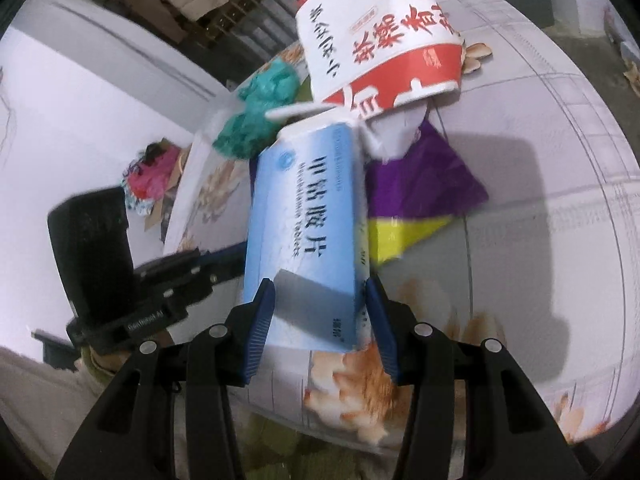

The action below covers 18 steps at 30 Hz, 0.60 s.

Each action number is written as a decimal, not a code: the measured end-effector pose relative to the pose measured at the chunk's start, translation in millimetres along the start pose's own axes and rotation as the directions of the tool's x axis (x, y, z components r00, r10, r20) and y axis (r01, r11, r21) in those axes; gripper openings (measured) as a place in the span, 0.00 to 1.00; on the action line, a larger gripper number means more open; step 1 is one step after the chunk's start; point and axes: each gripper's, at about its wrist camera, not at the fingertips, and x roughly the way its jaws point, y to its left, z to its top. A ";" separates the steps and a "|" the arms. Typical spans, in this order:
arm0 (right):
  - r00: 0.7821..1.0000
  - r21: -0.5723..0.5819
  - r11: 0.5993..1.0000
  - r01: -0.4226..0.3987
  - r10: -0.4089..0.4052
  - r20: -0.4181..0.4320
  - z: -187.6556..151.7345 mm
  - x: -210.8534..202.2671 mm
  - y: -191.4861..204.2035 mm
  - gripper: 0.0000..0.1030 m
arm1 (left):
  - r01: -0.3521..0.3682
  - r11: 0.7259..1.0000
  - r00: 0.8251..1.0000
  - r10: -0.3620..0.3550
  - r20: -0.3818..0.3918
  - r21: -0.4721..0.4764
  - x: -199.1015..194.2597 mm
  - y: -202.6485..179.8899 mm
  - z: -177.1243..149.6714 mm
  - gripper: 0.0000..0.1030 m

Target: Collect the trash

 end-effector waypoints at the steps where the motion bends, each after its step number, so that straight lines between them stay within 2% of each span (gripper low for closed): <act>1: 1.000 0.001 1.000 0.004 -0.004 -0.003 -2.7 -0.7 -0.8 0.46 | 0.007 1.000 1.000 -0.007 -0.003 0.008 -0.4 -1.5 -1.6 0.07; 6: 0.999 0.070 0.997 0.031 -0.032 0.013 -28.5 -25.1 -18.0 0.46 | 0.069 0.997 0.997 -0.068 -0.021 0.042 12.4 -17.5 -9.3 0.07; 10: 0.994 0.152 0.987 0.047 -0.061 0.089 -33.5 -43.1 -31.1 0.46 | 0.105 0.993 0.995 -0.105 0.000 0.047 27.6 -26.0 -2.7 0.07; 13: 0.981 0.172 0.980 0.103 -0.129 0.146 -31.4 -56.6 -32.9 0.47 | 0.105 0.993 0.994 -0.107 0.028 0.054 24.5 -32.7 1.1 0.07; 16: 0.971 0.159 0.980 0.122 -0.151 0.183 -24.5 -58.7 -25.1 0.64 | 0.065 0.996 0.995 -0.070 0.067 0.069 9.3 -30.7 4.0 0.07; 18: 0.966 0.124 0.980 0.158 -0.179 0.185 -18.8 -50.0 -12.5 0.68 | 0.033 0.998 0.995 -0.039 0.093 0.061 -1.0 -24.1 6.0 0.07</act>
